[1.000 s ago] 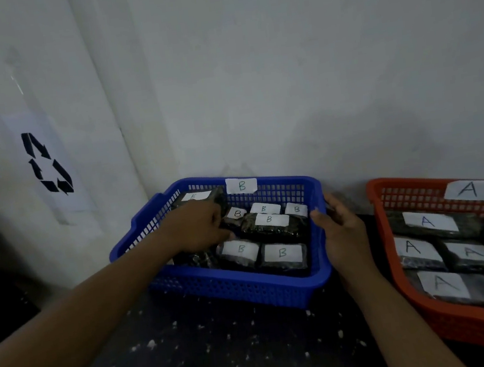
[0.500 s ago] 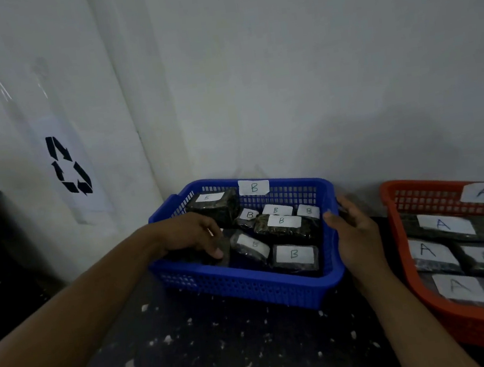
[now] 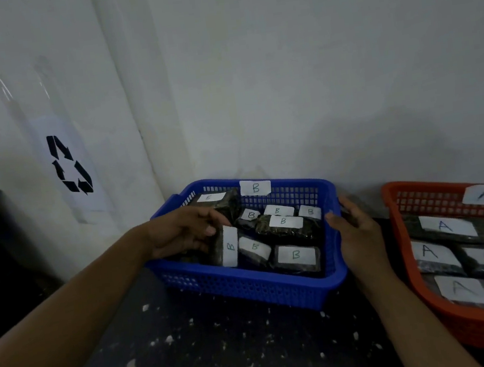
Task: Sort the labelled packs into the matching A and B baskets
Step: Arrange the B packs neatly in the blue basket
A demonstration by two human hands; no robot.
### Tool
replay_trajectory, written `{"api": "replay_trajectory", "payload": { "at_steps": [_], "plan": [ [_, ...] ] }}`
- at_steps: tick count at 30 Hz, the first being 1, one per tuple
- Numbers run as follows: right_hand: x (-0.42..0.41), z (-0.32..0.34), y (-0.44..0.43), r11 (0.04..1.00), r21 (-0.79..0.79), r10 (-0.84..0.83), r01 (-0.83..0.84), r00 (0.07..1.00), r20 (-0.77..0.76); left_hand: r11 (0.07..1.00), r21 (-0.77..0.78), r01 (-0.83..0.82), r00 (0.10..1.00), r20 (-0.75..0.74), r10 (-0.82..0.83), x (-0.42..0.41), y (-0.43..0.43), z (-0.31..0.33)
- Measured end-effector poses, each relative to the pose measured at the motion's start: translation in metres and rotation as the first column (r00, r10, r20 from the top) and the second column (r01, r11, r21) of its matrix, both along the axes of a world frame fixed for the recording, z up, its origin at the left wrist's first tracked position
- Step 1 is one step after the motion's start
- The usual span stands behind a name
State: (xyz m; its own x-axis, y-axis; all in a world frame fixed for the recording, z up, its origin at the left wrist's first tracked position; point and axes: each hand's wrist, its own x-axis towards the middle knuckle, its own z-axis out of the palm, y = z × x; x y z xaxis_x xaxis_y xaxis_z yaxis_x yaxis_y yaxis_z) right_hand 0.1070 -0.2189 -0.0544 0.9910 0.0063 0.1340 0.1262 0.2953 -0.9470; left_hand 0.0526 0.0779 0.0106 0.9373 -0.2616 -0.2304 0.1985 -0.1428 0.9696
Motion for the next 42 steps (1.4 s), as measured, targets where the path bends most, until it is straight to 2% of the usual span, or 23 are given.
{"api": "replay_trajectory", "payload": {
  "at_steps": [4,7,8,10,13,15,17,22,25,29,36,38,40,42],
  "plan": [
    [0.002,-0.001,-0.001,1.0,-0.008,0.009,-0.009,1.0,-0.004,0.987,0.16,0.004,0.996,0.084,-0.017,0.008,-0.025,-0.001],
    [0.002,-0.001,-0.002,1.0,-0.023,0.005,-0.004,1.0,0.004,0.978,0.193,0.084,0.991,0.091,-0.103,0.015,-0.05,0.0],
    [0.002,-0.001,-0.002,0.999,-0.032,0.001,-0.001,1.0,0.005,0.961,0.25,0.118,0.983,0.105,-0.149,0.018,-0.06,0.0],
    [0.0,-0.001,-0.002,0.998,-0.059,-0.012,0.012,1.0,0.006,0.899,0.393,0.193,0.957,0.127,-0.261,0.023,-0.081,0.001],
    [0.0,0.0,-0.001,0.995,-0.09,-0.039,0.04,0.999,0.012,0.799,0.517,0.307,0.903,0.108,-0.417,0.03,-0.111,-0.003],
    [0.001,0.0,-0.001,0.994,-0.094,-0.048,0.05,0.998,0.032,0.722,0.611,0.326,0.865,0.115,-0.488,0.032,-0.123,-0.009],
    [0.001,0.0,-0.001,0.994,-0.098,-0.043,0.046,0.998,0.034,0.683,0.659,0.315,0.844,0.134,-0.519,0.034,-0.128,-0.017],
    [0.001,-0.002,-0.001,0.997,-0.072,-0.026,0.028,0.999,0.03,0.75,0.638,0.176,0.877,0.244,-0.414,0.034,-0.117,-0.024],
    [0.001,-0.001,-0.001,0.997,-0.07,-0.026,0.029,0.999,0.032,0.775,0.606,0.18,0.886,0.242,-0.395,0.033,-0.113,-0.025],
    [0.001,-0.002,0.0,0.997,-0.069,-0.026,0.028,0.999,0.033,0.741,0.647,0.182,0.876,0.235,-0.42,0.034,-0.119,-0.03],
    [0.003,-0.004,-0.001,1.0,-0.031,-0.004,0.004,1.0,0.018,0.733,0.675,-0.085,0.891,0.381,-0.247,0.025,-0.094,-0.008],
    [0.003,-0.004,0.0,1.0,-0.022,0.003,-0.003,1.0,0.004,0.622,0.759,-0.191,0.91,0.375,-0.178,0.021,-0.065,0.004],
    [0.003,-0.004,0.0,1.0,-0.022,0.0,0.0,1.0,0.011,0.393,0.883,-0.256,0.941,0.321,-0.108,0.019,-0.032,0.013],
    [0.002,-0.003,0.0,1.0,-0.011,-0.011,0.011,1.0,0.013,0.163,0.963,-0.216,0.975,0.22,-0.008,0.017,-0.006,0.015]
  ]
}}
